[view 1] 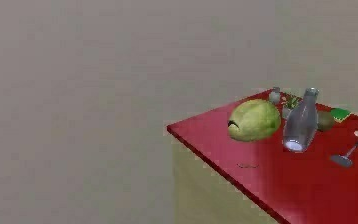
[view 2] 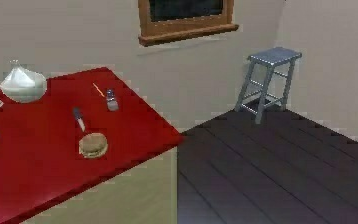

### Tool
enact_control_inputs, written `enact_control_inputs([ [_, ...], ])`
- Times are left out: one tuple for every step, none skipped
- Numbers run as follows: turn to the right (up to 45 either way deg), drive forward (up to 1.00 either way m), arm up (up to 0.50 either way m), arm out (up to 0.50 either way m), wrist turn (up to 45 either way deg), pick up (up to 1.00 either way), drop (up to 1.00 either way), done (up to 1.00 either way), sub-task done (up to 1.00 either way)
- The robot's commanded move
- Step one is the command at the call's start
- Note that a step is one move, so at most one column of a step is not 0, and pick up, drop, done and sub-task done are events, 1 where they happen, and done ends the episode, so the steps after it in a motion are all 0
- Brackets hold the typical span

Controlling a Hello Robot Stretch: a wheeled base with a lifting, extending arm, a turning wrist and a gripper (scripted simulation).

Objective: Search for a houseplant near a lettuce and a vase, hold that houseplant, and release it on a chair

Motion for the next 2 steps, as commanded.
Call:
enact_control_inputs([
  [-45.0,0.00,0.00,0.00,0.0,0.00,0.00,0.00,0.00],
  [-12.0,0.00,0.00,0.00,0.0,0.00,0.00,0.00,0.00],
])
